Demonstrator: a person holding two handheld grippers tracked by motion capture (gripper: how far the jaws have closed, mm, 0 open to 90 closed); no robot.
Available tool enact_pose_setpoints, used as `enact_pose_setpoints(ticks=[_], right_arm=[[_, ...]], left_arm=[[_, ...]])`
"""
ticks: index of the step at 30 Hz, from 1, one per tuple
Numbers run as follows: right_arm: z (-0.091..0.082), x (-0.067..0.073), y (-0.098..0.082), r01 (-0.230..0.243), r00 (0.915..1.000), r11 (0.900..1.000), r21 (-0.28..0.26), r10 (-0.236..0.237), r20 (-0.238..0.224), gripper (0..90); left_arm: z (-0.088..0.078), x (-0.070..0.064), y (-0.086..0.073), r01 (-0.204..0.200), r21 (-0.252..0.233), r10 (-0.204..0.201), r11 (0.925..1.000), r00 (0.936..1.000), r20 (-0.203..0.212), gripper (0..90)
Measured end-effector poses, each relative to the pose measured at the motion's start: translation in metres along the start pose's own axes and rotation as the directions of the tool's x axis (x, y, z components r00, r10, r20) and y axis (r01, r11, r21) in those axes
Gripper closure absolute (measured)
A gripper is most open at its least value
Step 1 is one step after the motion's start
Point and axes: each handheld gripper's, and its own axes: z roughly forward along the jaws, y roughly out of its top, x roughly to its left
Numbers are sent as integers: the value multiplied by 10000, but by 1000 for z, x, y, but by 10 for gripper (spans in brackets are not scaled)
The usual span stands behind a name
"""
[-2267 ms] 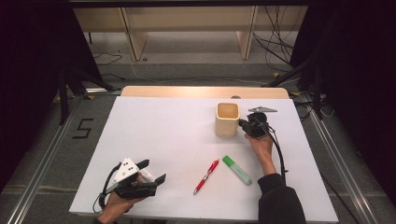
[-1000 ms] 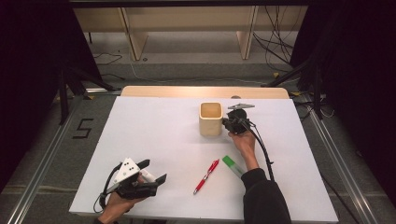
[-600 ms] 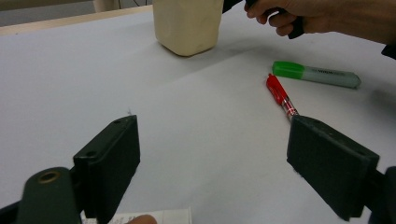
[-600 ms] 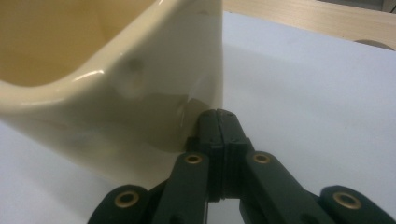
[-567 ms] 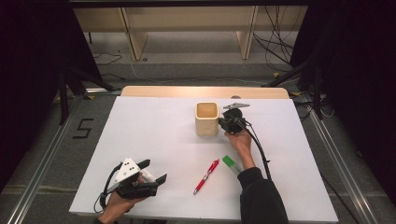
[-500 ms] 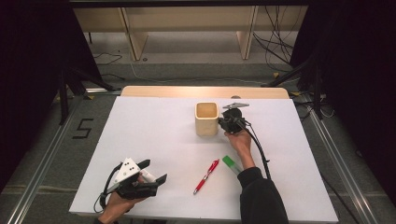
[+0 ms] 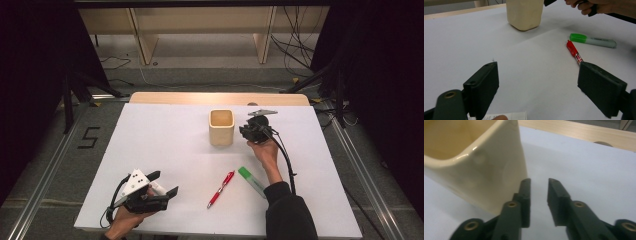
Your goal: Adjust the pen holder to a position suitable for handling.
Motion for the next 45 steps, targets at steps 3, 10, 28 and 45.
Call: enact_pose_setpoints(ticks=[3,10,28,45], right_arm=[[-14,-4,-4,36,9999,10000,39,-36,-131,564],[-55,3,-19,284,9979,9995,130,-276,-593,370],[-98,36,-46,1357,9810,9875,803,-1226,-1506,237],[-97,42,-54,1783,9757,9701,1648,-1527,-1570,208]], left_arm=[[1,0,0,-5,32,5,10000,10000,-23,167],[1,0,-1,-24,67,25,10000,10000,-52,167],[2,2,-1,58,36,-58,10000,9999,-85,167],[1,2,0,83,14,-83,10000,9999,-70,167]])
